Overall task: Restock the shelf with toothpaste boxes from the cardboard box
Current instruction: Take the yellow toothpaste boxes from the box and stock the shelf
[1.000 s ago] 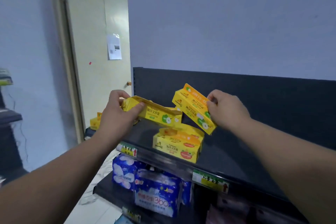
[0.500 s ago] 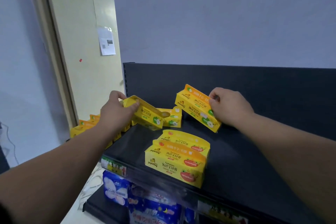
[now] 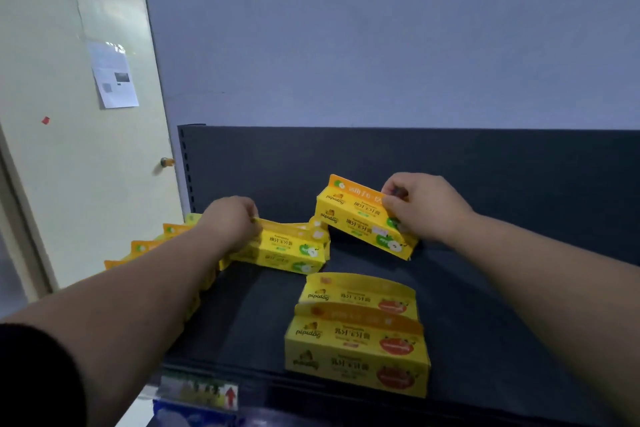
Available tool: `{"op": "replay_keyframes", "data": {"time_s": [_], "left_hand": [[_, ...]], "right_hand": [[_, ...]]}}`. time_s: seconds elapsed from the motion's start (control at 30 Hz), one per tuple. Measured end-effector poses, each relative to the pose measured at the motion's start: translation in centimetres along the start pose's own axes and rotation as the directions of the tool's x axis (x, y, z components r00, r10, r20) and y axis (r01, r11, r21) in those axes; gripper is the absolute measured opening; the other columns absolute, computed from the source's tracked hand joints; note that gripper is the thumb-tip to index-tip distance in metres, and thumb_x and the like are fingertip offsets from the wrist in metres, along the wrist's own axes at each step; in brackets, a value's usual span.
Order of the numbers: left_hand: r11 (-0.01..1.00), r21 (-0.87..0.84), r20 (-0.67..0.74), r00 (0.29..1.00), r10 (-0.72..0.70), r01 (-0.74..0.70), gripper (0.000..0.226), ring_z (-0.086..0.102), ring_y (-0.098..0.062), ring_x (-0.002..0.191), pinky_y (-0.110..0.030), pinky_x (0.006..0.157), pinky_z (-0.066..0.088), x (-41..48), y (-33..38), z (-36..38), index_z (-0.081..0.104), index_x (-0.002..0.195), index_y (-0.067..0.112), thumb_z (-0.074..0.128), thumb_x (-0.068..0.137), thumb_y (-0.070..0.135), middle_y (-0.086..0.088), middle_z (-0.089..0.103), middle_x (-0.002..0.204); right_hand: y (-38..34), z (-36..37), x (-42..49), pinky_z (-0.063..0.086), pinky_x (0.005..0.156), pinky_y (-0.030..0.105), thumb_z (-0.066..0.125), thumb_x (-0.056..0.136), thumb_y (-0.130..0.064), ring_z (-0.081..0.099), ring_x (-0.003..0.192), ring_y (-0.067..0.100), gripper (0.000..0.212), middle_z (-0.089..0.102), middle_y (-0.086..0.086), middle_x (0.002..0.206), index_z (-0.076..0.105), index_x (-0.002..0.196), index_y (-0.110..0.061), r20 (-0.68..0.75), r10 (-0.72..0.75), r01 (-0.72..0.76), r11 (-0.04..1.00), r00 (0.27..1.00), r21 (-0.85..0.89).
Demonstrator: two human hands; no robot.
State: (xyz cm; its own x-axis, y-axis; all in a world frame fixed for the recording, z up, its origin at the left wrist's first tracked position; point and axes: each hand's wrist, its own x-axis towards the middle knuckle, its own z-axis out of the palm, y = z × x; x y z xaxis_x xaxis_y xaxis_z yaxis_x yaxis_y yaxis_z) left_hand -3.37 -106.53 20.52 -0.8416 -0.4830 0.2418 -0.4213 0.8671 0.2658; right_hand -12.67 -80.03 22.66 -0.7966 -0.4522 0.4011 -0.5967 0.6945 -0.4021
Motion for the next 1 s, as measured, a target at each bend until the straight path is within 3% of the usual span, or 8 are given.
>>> {"op": "replay_keyframes", "data": {"time_s": [0.1, 0.2, 0.33, 0.57, 0.83, 1.0], "left_hand": [[0.991, 0.099, 0.042, 0.995, 0.089, -0.093, 0.016, 0.055, -0.018, 0.094, -0.028, 0.078, 0.044, 1.3, -0.9, 0.5, 0.066, 0.105, 0.022, 0.063, 0.090, 0.028, -0.003, 0.059, 0.109], [0.979, 0.135, 0.066, 0.987, 0.146, -0.154, 0.006, 0.056, -0.022, 0.100, -0.034, 0.088, 0.049, 2.3, -1.6, 1.1, 0.062, 0.089, 0.033, 0.066, 0.086, 0.030, -0.002, 0.054, 0.112], [0.967, 0.151, 0.097, 0.976, 0.193, -0.206, 0.021, 0.055, -0.023, 0.103, -0.039, 0.091, 0.050, 3.2, -1.9, 1.4, 0.056, 0.078, 0.041, 0.060, 0.087, 0.022, 0.001, 0.053, 0.111], [0.961, 0.101, 0.028, 0.967, 0.255, -0.256, 0.027, 0.056, -0.024, 0.106, -0.041, 0.094, 0.048, 4.5, -3.6, 0.4, 0.064, 0.115, 0.031, 0.058, 0.091, 0.022, -0.003, 0.053, 0.123], [0.958, -0.010, -0.107, 0.953, 0.284, -0.286, 0.023, 0.057, -0.020, 0.108, -0.038, 0.093, 0.049, 3.0, -5.8, -1.3, 0.064, 0.115, 0.030, 0.055, 0.094, 0.025, 0.000, 0.053, 0.125], [0.950, -0.063, -0.124, 0.947, 0.298, -0.307, 0.023, 0.055, -0.017, 0.110, -0.033, 0.091, 0.049, 2.4, -6.6, -1.3, 0.064, 0.115, 0.030, 0.055, 0.094, 0.025, 0.003, 0.054, 0.125]], "right_hand": [[-1.1, 0.2, 0.0, 0.057, 0.075, 0.041, 0.057, 0.094, -0.032, 0.062, 0.083, 0.009, 0.009, 0.064, -0.013, 0.089, 0.063, 0.088, -0.033, 0.002, -0.032, 0.032, 0.999, 0.999, 0.004], [-2.4, 0.6, 0.1, 0.057, 0.077, 0.037, 0.058, 0.095, -0.030, 0.062, 0.083, 0.007, 0.009, 0.065, -0.012, 0.089, 0.067, 0.093, -0.030, 0.048, -0.070, 0.070, 0.998, 0.996, 0.009], [-3.8, 1.3, 0.4, 0.055, 0.078, 0.036, 0.059, 0.095, -0.031, 0.061, 0.083, 0.006, 0.008, 0.065, -0.012, 0.089, 0.068, 0.094, -0.030, 0.099, -0.096, 0.100, 0.994, 0.990, -0.042], [-6.3, 3.9, 1.4, 0.058, 0.077, 0.035, 0.058, 0.096, -0.032, 0.063, 0.085, 0.006, 0.008, 0.066, -0.012, 0.092, 0.064, 0.091, -0.035, 0.212, -0.075, 0.097, 0.991, 0.974, -0.095], [-10.1, 8.7, 3.1, 0.058, 0.078, 0.038, 0.058, 0.096, -0.029, 0.068, 0.079, 0.012, 0.009, 0.066, -0.009, 0.092, 0.065, 0.089, -0.030, 0.409, -0.116, 0.195, 0.968, 0.905, -0.157], [-11.4, 10.8, 3.5, 0.056, 0.083, 0.039, 0.056, 0.096, -0.028, 0.059, 0.093, 0.013, 0.010, 0.062, -0.010, 0.101, 0.063, 0.093, -0.034, 0.432, -0.120, 0.231, 0.949, 0.894, -0.216]]}}
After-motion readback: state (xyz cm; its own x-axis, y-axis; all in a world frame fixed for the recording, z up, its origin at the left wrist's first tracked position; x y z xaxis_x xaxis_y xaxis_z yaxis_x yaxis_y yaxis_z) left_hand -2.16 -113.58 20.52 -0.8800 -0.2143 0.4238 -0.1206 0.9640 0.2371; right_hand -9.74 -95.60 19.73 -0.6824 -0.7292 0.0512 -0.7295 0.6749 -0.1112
